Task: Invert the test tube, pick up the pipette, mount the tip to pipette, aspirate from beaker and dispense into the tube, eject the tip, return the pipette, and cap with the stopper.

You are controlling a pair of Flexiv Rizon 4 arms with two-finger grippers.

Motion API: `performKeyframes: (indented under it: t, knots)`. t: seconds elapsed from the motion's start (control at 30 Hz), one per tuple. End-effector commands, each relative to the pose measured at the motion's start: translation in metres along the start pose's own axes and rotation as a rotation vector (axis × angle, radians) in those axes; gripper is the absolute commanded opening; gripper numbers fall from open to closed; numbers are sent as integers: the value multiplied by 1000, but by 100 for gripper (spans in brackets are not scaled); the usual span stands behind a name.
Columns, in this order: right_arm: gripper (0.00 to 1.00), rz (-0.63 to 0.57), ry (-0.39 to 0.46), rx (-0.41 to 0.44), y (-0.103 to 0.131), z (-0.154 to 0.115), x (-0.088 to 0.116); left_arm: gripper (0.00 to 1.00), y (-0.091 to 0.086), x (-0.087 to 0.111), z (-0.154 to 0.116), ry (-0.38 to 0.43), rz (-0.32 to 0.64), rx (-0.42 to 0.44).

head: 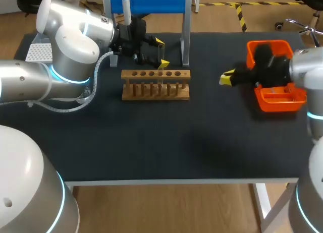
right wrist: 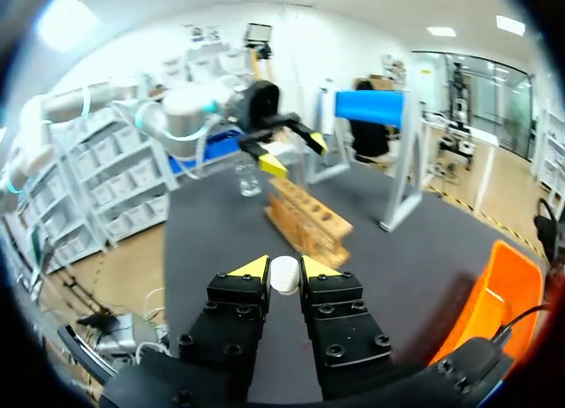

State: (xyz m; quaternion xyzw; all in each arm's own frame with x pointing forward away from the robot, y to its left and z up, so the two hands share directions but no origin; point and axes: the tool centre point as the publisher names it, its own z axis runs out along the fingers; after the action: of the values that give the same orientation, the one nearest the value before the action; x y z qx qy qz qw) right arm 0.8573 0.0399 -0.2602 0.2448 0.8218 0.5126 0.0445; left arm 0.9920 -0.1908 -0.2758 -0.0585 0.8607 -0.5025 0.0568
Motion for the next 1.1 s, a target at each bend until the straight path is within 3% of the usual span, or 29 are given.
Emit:
performKeyframes:
  t: [0.03, 0.2, 0.43, 0.83, 1.0, 1.1]
  knots:
    - [0, -101, 580, 22, 9, -78, 7, 100, 1, 0, 0, -2, 1, 4]
    - [0, -204, 582, 118, 15, -77, 12, 100, 1, 0, 0, -2, 1, 4]
    - [0, -342, 490, 268, 24, -67, 13, 100, 1, 0, 0, -2, 1, 4]
    - [0, -350, 344, 303, 51, -41, 5, 100, 1, 0, 0, -2, 1, 4]
    - [0, -333, 265, 278, 61, -30, 2, 100, 1, 0, 0, -2, 1, 4]
    - [0, -333, 265, 278, 61, -30, 2, 100, 1, 0, 0, -2, 1, 4]
